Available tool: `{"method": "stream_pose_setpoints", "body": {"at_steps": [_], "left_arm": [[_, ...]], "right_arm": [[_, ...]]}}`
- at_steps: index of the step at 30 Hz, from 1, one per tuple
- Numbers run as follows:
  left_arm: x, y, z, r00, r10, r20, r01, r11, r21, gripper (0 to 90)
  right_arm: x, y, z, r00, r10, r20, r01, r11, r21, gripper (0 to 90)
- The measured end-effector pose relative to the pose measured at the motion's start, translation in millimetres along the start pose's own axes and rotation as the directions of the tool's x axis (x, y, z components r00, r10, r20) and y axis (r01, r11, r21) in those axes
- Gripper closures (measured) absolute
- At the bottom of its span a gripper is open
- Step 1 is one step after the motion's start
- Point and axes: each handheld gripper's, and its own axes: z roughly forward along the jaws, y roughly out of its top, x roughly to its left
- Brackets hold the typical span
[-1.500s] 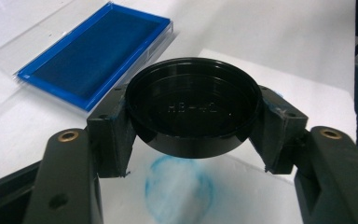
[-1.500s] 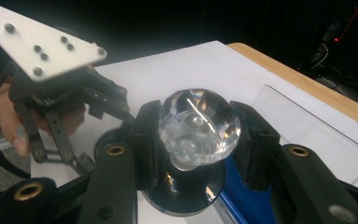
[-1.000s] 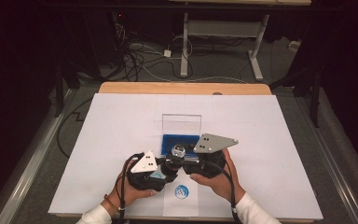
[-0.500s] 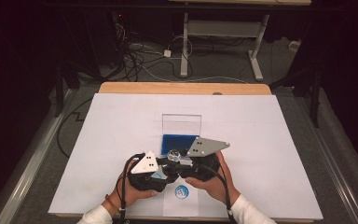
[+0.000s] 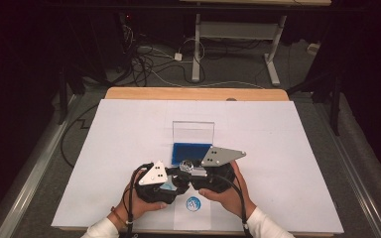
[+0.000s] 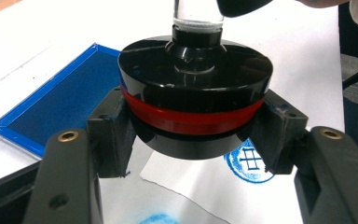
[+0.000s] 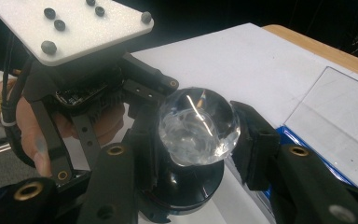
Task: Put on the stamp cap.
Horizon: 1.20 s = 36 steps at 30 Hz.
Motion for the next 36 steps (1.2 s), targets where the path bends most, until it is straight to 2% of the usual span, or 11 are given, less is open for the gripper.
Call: {"method": "stream_pose_setpoints", "body": {"at_steps": [3, 4, 6, 14, 17, 22, 25, 27, 36], "left_arm": [[-0.5, -0.2, -0.1, 0.9999, 0.010, -0.005, -0.010, 0.9999, 0.006, 36.5], [-0.4, -0.1, 0.4, 0.9998, 0.016, 0.007, -0.016, 0.9999, 0.000, 36.5], [-0.1, -0.5, -0.8, 0.9999, 0.011, -0.006, -0.010, 0.9999, 0.006, 36.5], [-4.0, -0.6, 2.3, 0.9981, 0.057, -0.024, -0.055, 0.9974, 0.046, 36.5], [-4.1, -0.8, 2.8, 0.9977, 0.062, -0.028, -0.061, 0.9967, 0.054, 36.5], [-7.1, -0.3, 4.2, 0.9951, 0.093, -0.033, -0.090, 0.9932, 0.074, 36.5], [-9.6, 0.2, 5.9, 0.9924, 0.119, -0.034, -0.115, 0.9885, 0.098, 36.5], [-8.6, -0.9, 6.4, 0.9949, 0.098, -0.024, -0.095, 0.9914, 0.089, 36.4], [-7.6, -2.1, 6.1, 0.9968, 0.079, -0.016, -0.077, 0.9930, 0.090, 36.5]], "right_arm": [[0.8, -0.5, 0.1, 1.0000, -0.001, 0.001, 0.001, 1.000, 0.004, 57.1], [1.4, -0.5, 0.0, 1.0000, -0.003, 0.004, 0.003, 1.000, 0.008, 57.1], [1.8, -0.8, -0.5, 1.0000, 0.000, 0.004, 0.000, 1.000, 0.006, 57.1], [2.2, -3.5, 0.6, 1.0000, 0.001, 0.004, -0.001, 1.000, 0.024, 57.1], [3.5, -3.3, 0.7, 1.0000, -0.004, 0.000, 0.004, 1.000, 0.024, 57.0], [3.4, -4.7, 2.1, 1.0000, 0.005, 0.003, -0.005, 0.999, 0.038, 57.1], [4.5, -5.1, 4.1, 1.0000, -0.003, 0.001, 0.002, 0.998, 0.055, 57.0], [4.6, -6.4, 5.1, 1.0000, -0.004, 0.000, 0.004, 0.998, 0.057, 57.0], [4.8, -12.7, 5.2, 1.0000, -0.001, 0.000, 0.002, 0.999, 0.052, 57.0]]}}
